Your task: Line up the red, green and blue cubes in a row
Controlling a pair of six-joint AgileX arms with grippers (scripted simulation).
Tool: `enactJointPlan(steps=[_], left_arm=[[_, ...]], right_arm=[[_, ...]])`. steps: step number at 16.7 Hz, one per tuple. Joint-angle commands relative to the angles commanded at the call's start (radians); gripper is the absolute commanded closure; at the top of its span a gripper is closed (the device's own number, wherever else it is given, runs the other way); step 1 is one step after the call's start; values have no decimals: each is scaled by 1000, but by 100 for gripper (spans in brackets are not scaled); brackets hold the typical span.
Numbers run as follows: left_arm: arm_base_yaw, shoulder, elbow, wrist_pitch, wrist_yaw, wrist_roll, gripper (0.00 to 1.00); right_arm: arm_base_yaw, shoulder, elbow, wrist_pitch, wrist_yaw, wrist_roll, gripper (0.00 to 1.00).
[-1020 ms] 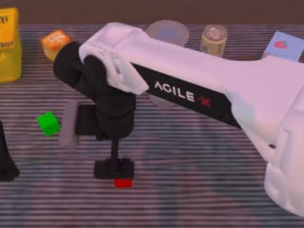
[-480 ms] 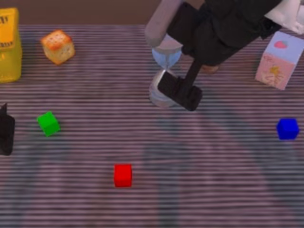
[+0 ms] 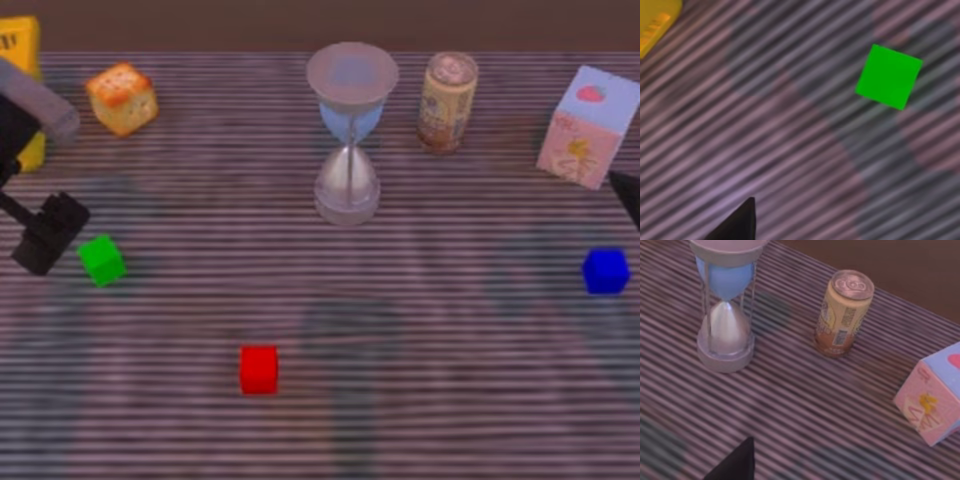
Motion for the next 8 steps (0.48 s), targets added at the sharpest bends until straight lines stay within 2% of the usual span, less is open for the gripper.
enactJointPlan(steps=[4, 8], left_arm=[[-15, 319, 248, -168, 0, 132, 0], [-26, 556, 440, -282, 2, 228, 0]], right_arm=[[-140, -399, -397, 208, 19, 100, 0], [-239, -691, -674, 374, 44, 174, 0]])
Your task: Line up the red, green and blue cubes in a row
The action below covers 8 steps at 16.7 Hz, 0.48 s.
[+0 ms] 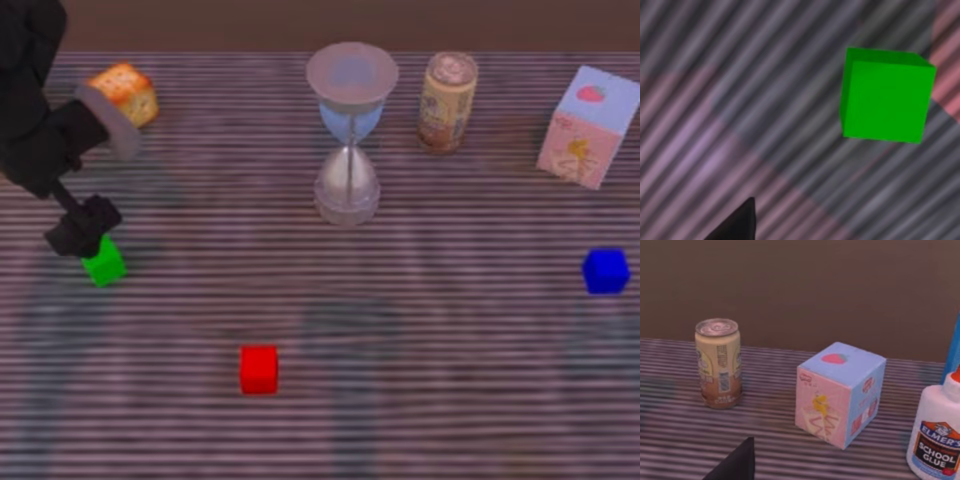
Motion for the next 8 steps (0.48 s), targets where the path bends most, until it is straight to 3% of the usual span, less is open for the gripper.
enactJointPlan(steps=[8], left_arm=[[-5, 116, 105, -54, 3, 49, 0]], right_arm=[[-50, -146, -138, 94, 18, 42, 0]])
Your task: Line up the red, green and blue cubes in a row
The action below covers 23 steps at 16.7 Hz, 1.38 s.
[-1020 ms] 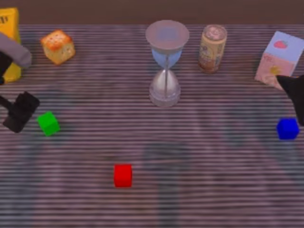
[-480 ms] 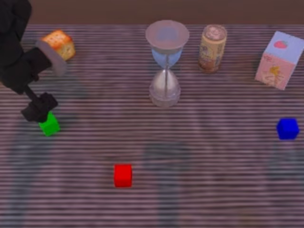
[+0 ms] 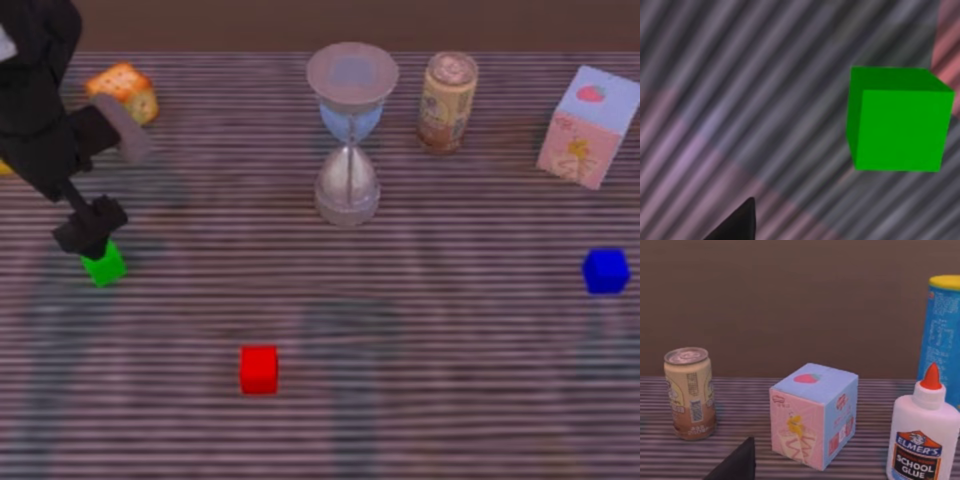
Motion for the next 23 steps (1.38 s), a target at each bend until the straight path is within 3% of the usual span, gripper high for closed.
enactJointPlan(steps=[4, 10, 14, 23], left_arm=[[3, 20, -25, 41, 0, 2, 0], [1, 114, -137, 254, 1, 3, 0], [1, 121, -145, 265, 1, 3, 0], [1, 121, -145, 265, 1, 3, 68]], right_arm=[[0, 0, 0, 0, 0, 0, 0], [0, 0, 0, 0, 0, 0, 0], [0, 0, 0, 0, 0, 0, 0], [0, 0, 0, 0, 0, 0, 0]])
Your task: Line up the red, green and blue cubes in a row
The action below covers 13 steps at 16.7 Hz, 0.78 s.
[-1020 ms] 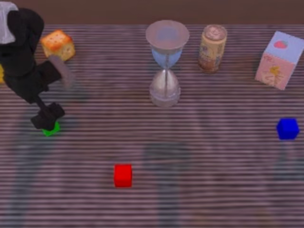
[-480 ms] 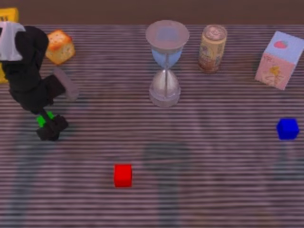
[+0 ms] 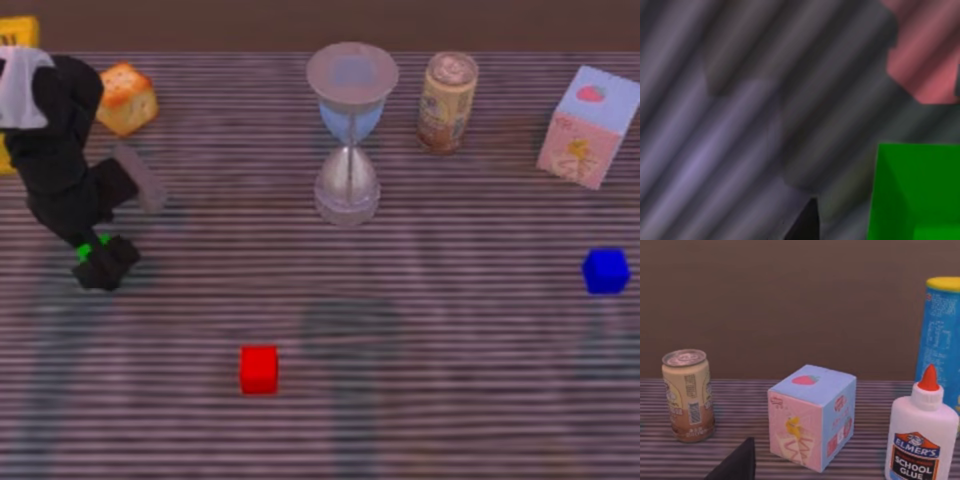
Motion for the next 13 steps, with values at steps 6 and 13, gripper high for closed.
enactJointPlan(steps=[6, 13], left_arm=[[0, 0, 0, 0, 0, 0, 100], [0, -23, 2, -16, 9, -8, 100]], right_arm=[[0, 0, 0, 0, 0, 0, 0], [0, 0, 0, 0, 0, 0, 0]])
